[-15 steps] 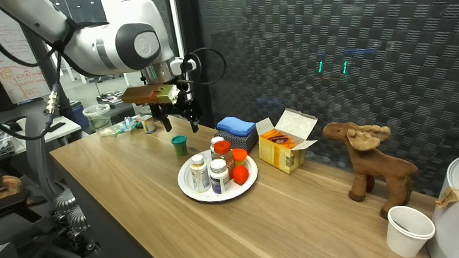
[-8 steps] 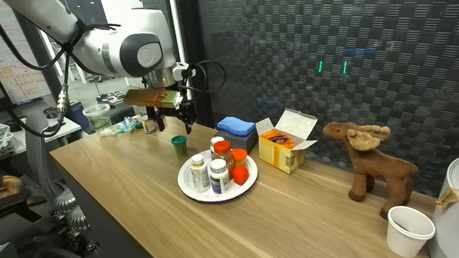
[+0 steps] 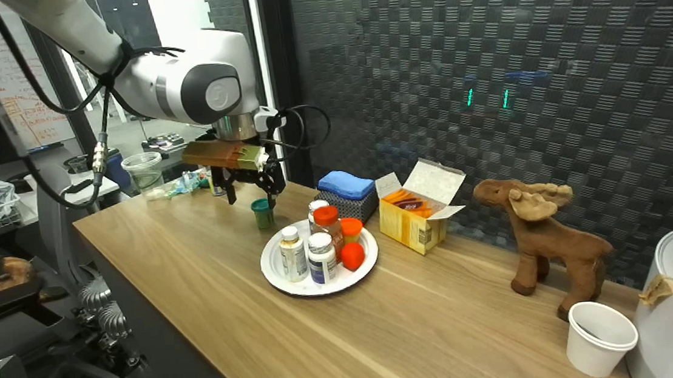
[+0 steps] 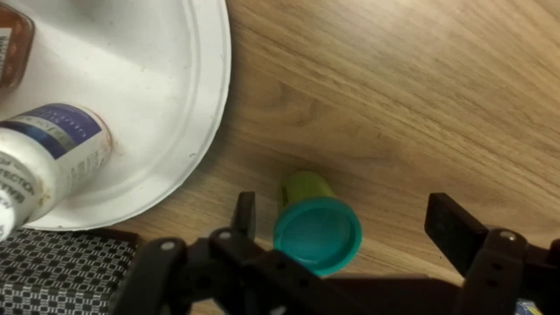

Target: Pick up all the objects surrounding the white plate and arrange them on the plate

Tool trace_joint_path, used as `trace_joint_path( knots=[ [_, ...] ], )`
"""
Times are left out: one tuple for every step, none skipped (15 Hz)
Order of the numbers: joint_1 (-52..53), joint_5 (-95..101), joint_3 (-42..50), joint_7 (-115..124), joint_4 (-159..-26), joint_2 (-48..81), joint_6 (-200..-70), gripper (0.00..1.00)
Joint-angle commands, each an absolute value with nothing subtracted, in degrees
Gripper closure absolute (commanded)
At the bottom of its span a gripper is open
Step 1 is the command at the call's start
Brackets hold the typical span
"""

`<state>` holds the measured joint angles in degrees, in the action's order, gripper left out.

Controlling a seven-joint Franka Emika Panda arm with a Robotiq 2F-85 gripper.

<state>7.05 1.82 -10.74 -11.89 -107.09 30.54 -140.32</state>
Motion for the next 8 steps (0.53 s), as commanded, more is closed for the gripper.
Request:
trace_joint_path(
  knots=[
    [6.6, 0.5, -11.6, -14.0, -104.3, 32.5, -138.5, 0.00],
    [6.7, 0.6, -11.6, -14.1, -104.0, 32.8, -138.6, 0.00],
    [6.8, 0.7, -11.6, -14.1, -103.8, 33.1, -138.6, 0.00],
    [6.8, 0.8, -11.7, -14.2, -103.4, 33.5, -138.5, 0.00],
    [6.9, 0.9, -11.7, -14.2, -103.1, 33.8, -138.3, 0.00],
    [7.0, 0.9, -11.7, -14.2, -102.7, 34.2, -138.2, 0.00],
    [7.0, 0.9, -11.7, -14.2, -102.4, 34.5, -138.1, 0.00],
    [7.1, 1.1, -11.6, -14.2, -102.1, 34.8, -138.0, 0.00]
  ],
)
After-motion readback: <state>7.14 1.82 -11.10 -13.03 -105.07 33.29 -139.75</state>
